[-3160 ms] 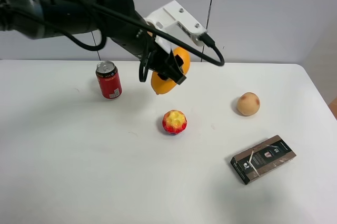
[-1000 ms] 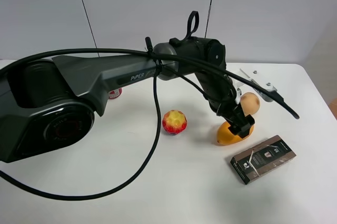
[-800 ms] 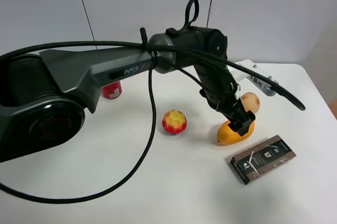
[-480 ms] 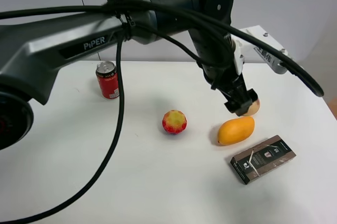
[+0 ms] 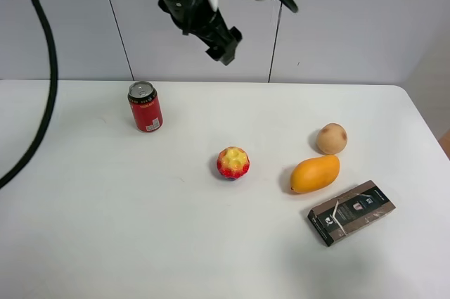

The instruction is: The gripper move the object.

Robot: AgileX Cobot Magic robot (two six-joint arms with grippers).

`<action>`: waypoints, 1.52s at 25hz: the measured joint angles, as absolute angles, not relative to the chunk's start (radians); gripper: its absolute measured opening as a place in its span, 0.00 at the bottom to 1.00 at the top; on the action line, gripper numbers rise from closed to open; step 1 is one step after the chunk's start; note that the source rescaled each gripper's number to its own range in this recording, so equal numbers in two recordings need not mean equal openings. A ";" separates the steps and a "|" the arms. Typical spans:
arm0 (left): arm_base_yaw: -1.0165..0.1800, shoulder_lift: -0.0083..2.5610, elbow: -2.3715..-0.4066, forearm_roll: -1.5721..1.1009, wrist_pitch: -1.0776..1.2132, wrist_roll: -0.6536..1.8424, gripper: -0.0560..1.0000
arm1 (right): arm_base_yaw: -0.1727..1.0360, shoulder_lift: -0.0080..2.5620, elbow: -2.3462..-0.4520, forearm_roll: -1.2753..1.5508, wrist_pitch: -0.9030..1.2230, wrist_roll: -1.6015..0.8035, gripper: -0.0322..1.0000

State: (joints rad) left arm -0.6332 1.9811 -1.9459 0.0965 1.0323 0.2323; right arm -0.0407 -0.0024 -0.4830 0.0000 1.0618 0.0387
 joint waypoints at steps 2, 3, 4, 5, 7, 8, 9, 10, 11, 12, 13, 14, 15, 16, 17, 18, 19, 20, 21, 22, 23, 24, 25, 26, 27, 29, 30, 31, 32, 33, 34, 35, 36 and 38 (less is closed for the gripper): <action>-0.600 1.931 -1.853 0.095 1.000 0.220 0.99 | -0.041 -0.002 -0.483 0.000 1.062 0.039 1.00; -0.580 1.908 -1.794 0.094 0.970 0.217 0.99 | -0.041 -0.002 -0.483 0.000 1.062 0.039 1.00; -0.559 1.871 -1.731 0.093 0.934 0.214 0.99 | -0.041 -0.002 -0.483 0.000 1.062 0.039 1.00; -0.540 1.845 -1.676 0.092 0.903 0.209 0.99 | -0.041 -0.002 -0.483 0.000 1.062 0.039 1.00; -0.490 1.782 -1.546 0.090 0.836 0.193 0.99 | -0.041 -0.002 -0.483 0.000 1.062 0.039 1.00; -0.461 1.741 -1.487 0.089 0.812 0.179 0.99 | -0.041 -0.002 -0.483 0.000 1.062 0.039 1.00; -0.436 1.709 -1.443 0.089 0.800 0.168 0.99 | -0.041 -0.002 -0.483 0.000 1.062 0.039 1.00; -0.401 1.670 -1.390 0.089 0.788 0.155 0.99 | -0.041 -0.002 -0.483 0.000 1.062 0.039 1.00; -0.372 1.638 -1.358 0.089 0.784 0.146 0.99 | -0.041 -0.002 -0.483 0.000 1.062 0.039 1.00; -0.328 1.588 -1.325 0.089 0.784 0.139 0.99 | -0.041 -0.002 -0.483 0.000 1.062 0.039 1.00; -0.295 1.553 -1.302 0.090 0.784 0.138 0.99 | -0.041 -0.002 -0.483 0.000 1.062 0.039 1.00; -0.253 1.510 -1.276 0.092 0.785 0.138 0.99 | -0.041 -0.002 -0.483 0.000 1.062 0.039 1.00; -0.209 1.468 -1.260 0.092 0.786 0.136 0.99 | -0.041 -0.002 -0.483 0.000 1.062 0.039 1.00; -0.172 1.433 -1.245 0.094 0.791 0.135 0.99 | -0.041 -0.002 -0.483 0.000 1.062 0.039 1.00; -0.127 1.397 -1.229 0.094 0.804 0.134 0.99 | -0.041 -0.002 -0.483 0.000 1.062 0.039 1.00; -0.084 1.355 -1.215 0.096 0.825 0.133 0.99 | -0.041 -0.002 -0.483 0.000 1.062 0.039 1.00; -0.084 1.355 -1.215 0.096 0.825 0.133 0.99 | -0.041 -0.002 -0.483 0.000 1.062 0.039 1.00; -0.044 1.307 -1.200 0.096 0.854 0.130 0.99 | -0.041 -0.002 -0.483 0.000 1.062 0.039 1.00; -0.006 1.272 -1.184 0.096 0.883 0.131 0.99 | -0.041 -0.002 -0.483 0.000 1.062 0.039 1.00; 0.023 1.236 -1.170 0.097 0.910 0.131 0.99 | -0.041 -0.002 -0.483 0.000 1.062 0.039 1.00; 0.057 1.185 -1.151 0.097 0.943 0.130 0.99 | -0.041 -0.002 -0.483 0.000 1.062 0.039 1.00; 0.082 1.146 -1.135 0.097 0.968 0.130 0.99 | -0.041 -0.002 -0.483 0.000 1.062 0.039 1.00; 0.114 1.098 -1.113 0.096 0.991 0.130 0.99 | -0.041 -0.002 -0.483 0.000 1.062 0.039 1.00; 0.144 0.999 -1.065 0.087 1.009 0.129 1.00 | -0.041 -0.002 -0.483 0.000 1.062 0.039 1.00; 0.152 0.942 -1.028 0.074 1.011 0.128 1.00 | -0.041 -0.002 -0.483 0.000 1.062 0.039 1.00; 0.155 0.835 -0.960 0.034 1.012 0.128 1.00 | -0.041 -0.002 -0.483 0.000 1.062 0.039 1.00; 0.155 0.775 -0.926 0.021 1.012 0.128 1.00 | -0.041 -0.002 -0.483 0.000 1.062 0.039 1.00; 0.155 0.715 -0.878 0.015 1.010 0.128 1.00 | -0.041 -0.002 -0.483 0.000 1.062 0.039 1.00; 0.155 0.665 -0.845 0.012 1.010 0.128 1.00 | -0.041 -0.002 -0.483 0.000 1.062 0.039 1.00; 0.155 0.605 -0.807 0.007 1.010 0.128 1.00 | -0.041 -0.002 -0.483 0.000 1.062 0.039 1.00; 0.155 0.544 -0.777 0.000 1.010 0.128 1.00 | -0.041 -0.002 -0.483 0.000 1.062 0.039 1.00; 0.155 0.493 -0.744 0.000 1.010 0.128 1.00 | -0.041 -0.002 -0.483 0.000 1.062 0.039 1.00; 0.155 0.434 -0.714 -0.008 1.010 0.128 1.00 | -0.041 -0.002 -0.483 0.000 1.062 0.039 1.00; 0.155 0.321 -0.670 -0.010 1.010 0.128 1.00 | -0.041 -0.002 -0.483 0.000 1.062 0.039 1.00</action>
State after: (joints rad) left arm 0.1547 0.3211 -0.6701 -0.0104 1.0104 0.1276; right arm -0.0407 -0.0024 -0.4830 0.0000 1.0618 0.0387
